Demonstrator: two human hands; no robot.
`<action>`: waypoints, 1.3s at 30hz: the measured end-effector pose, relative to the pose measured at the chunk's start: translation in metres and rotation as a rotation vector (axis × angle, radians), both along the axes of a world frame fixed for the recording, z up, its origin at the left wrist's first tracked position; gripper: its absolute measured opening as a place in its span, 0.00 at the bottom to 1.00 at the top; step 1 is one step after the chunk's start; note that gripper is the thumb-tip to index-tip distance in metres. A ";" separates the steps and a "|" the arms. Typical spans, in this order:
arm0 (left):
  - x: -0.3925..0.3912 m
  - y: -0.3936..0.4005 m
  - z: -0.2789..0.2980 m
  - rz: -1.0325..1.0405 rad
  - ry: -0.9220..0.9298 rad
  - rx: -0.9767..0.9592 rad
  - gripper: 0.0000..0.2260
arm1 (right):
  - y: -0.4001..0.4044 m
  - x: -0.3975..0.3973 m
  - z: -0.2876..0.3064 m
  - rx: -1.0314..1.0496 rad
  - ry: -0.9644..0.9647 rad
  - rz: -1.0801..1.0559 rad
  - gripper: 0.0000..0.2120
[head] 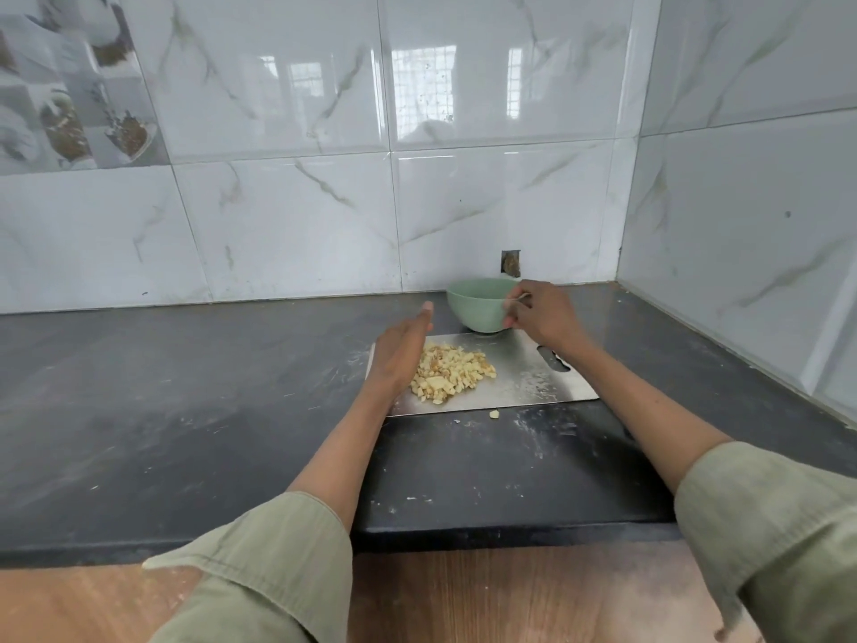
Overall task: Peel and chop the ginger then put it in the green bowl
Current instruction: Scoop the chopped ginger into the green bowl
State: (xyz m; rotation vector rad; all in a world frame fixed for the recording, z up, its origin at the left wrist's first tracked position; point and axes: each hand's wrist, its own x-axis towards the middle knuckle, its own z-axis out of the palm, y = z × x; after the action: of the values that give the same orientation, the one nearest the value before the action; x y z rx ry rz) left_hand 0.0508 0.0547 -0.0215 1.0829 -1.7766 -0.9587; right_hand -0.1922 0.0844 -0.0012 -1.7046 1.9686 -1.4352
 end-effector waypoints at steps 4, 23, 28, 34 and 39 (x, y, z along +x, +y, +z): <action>-0.003 -0.004 0.000 0.005 0.005 -0.030 0.30 | -0.003 0.021 0.002 0.039 0.017 0.163 0.03; -0.008 -0.008 0.000 0.000 0.033 0.001 0.40 | 0.032 0.054 -0.005 0.285 0.298 0.588 0.37; -0.012 -0.010 -0.001 0.027 0.086 0.018 0.36 | 0.035 0.066 -0.014 0.327 0.418 0.600 0.50; -0.013 -0.013 -0.005 0.044 0.128 0.018 0.36 | 0.041 0.060 -0.007 0.331 0.280 0.620 0.43; -0.017 -0.014 -0.007 0.041 0.094 0.002 0.37 | 0.070 0.041 0.023 0.279 0.339 0.591 0.20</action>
State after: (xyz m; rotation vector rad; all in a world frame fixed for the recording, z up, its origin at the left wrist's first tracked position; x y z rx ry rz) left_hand 0.0341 0.0405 -0.0289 1.0544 -1.6716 -0.9715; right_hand -0.1511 0.1549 0.0219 -2.2305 1.4930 -0.6755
